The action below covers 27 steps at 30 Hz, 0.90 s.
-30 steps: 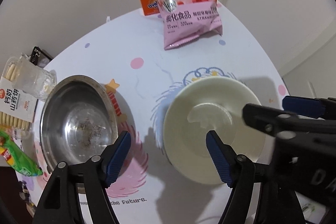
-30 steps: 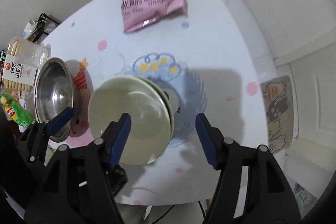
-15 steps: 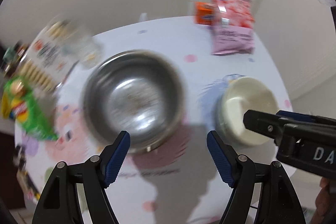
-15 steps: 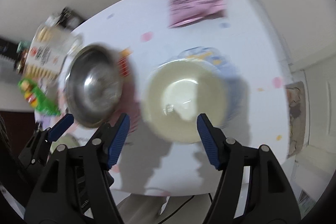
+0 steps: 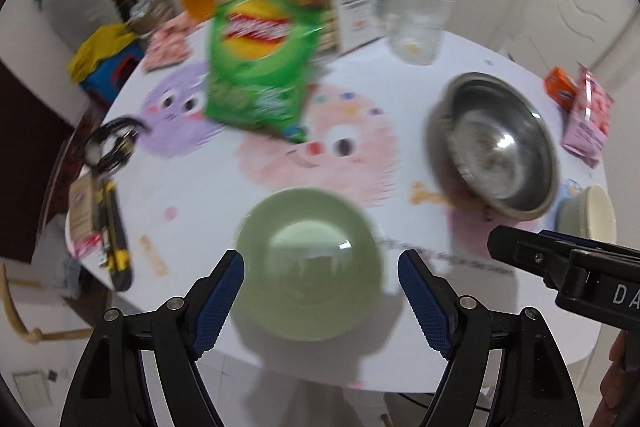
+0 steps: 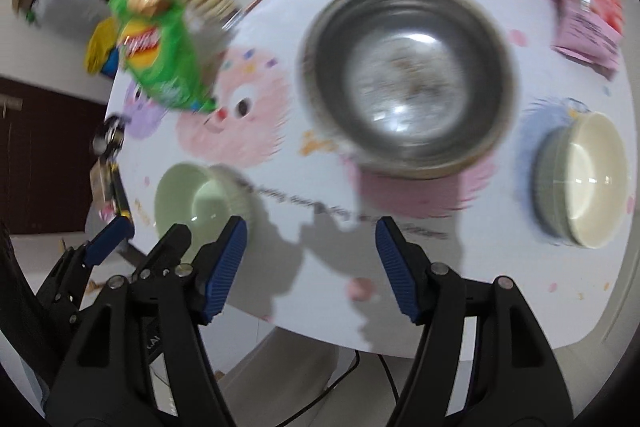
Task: Organize plates and bowls
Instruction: 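Move both open tools to the pale green bowls on the table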
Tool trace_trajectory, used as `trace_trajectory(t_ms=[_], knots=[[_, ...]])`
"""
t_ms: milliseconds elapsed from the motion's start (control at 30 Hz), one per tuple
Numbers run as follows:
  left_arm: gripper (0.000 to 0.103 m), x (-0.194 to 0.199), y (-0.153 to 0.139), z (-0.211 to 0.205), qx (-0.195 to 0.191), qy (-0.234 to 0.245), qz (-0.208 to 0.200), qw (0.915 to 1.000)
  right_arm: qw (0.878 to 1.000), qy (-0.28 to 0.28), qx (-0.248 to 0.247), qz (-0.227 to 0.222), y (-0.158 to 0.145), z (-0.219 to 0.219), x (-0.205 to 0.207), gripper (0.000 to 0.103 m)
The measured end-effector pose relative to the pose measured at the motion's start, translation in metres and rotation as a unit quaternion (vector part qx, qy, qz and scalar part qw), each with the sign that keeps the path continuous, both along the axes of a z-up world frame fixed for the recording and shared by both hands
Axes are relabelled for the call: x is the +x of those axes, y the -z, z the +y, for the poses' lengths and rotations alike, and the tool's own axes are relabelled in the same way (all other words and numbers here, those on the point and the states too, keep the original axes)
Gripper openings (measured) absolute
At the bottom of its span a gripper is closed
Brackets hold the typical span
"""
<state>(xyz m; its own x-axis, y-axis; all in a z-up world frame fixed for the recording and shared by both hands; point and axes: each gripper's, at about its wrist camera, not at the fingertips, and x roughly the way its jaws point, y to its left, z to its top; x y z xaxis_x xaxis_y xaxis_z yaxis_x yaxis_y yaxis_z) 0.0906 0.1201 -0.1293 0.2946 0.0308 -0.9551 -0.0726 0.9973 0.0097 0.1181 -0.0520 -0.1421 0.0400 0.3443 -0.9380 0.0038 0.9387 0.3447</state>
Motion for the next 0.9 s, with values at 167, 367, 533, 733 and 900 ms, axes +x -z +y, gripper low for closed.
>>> trace_trajectory(t_ms=[167,367,533,733,900], knots=[[0.081,-0.007,0.013,0.035,-0.002,-0.017,0.005,0.9998,0.999,-0.029,-0.012,0.011,0.012,0.041,-0.005,0.068],[0.081,-0.008,0.029,0.050,-0.007,-0.010,0.015,0.9998,0.998,-0.036,-0.036,0.023,0.027,0.063,-0.005,0.068],[0.081,-0.004,0.040,0.054,-0.015,0.003,0.015,0.9998,0.998,-0.039,-0.046,0.031,0.046,0.074,-0.004,0.068],[0.081,0.003,0.058,0.051,-0.011,0.016,0.026,0.9995,0.997,-0.027,-0.046,0.048,0.070,0.080,0.003,0.068],[0.081,0.008,0.074,0.052,-0.011,0.016,0.040,0.9990,0.996,-0.040,-0.051,0.057,0.082,0.087,0.007,0.068]])
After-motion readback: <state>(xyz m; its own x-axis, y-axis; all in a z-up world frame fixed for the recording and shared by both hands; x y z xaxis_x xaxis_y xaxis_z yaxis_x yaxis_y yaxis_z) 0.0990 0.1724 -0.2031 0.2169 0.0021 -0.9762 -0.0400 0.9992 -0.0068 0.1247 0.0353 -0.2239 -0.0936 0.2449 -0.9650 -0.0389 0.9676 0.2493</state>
